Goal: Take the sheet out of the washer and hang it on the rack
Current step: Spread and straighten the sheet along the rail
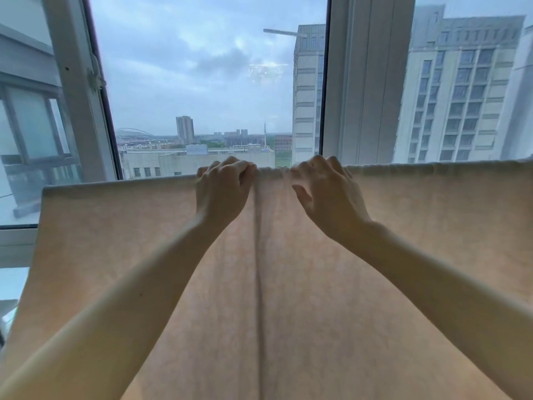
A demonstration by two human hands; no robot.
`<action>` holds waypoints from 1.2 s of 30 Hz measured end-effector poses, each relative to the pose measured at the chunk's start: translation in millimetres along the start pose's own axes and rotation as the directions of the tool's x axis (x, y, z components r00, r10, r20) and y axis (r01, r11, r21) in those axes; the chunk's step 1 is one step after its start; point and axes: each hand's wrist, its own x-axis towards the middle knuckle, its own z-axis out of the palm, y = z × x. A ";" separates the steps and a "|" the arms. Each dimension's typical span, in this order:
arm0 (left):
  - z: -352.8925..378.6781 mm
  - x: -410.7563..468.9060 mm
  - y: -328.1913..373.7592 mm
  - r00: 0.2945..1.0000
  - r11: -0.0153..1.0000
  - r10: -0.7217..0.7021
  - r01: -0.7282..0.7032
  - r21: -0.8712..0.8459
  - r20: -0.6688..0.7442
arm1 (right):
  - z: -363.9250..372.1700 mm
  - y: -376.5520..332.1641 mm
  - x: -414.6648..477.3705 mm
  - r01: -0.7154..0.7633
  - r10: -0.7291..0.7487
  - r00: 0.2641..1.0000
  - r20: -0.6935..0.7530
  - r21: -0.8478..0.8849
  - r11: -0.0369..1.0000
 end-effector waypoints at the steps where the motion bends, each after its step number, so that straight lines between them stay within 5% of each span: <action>1: -0.4 -0.5 -1.1 1.000 1.000 0.002 -0.002 0.005 0.002 | 2.2 5.2 3.0 -0.003 0.004 1.000 0.027 -0.030 1.000; 10: -4.4 -2.1 -4.1 0.994 0.993 0.098 -0.101 0.065 0.040 | 9.7 26.0 16.2 -0.105 0.102 0.992 -0.073 -0.037 0.994; 16: -5.1 -4.0 -5.9 0.993 0.991 0.110 -0.112 0.074 0.032 | 3.6 36.2 20.0 -0.068 0.078 0.996 -0.041 0.203 0.977; 21: -7.8 -7.3 -6.1 0.991 0.984 0.127 -0.130 0.123 0.038 | -3.2 43.1 23.9 -0.006 0.006 1.000 -0.006 0.065 0.998; 25: -6.0 -0.7 -6.8 0.993 0.990 0.110 -0.113 0.087 0.035 | -10.5 52.3 55.1 -0.138 0.155 0.983 -0.102 0.150 0.979; 28: -1.8 6.4 -6.2 0.992 0.992 0.103 -0.108 0.068 0.071 | -6.0 57.5 72.8 -0.269 0.269 0.963 0.033 0.221 0.937; 31: -2.1 5.0 -14.5 0.991 0.989 0.110 -0.117 0.086 0.077 | 1.8 67.7 65.4 -0.270 0.234 0.947 0.221 0.149 0.951; 36: -0.5 11.9 -17.1 0.989 0.992 0.115 -0.118 0.034 0.094 | -3.5 76.9 66.9 -0.250 0.213 0.962 0.171 0.239 0.938</action>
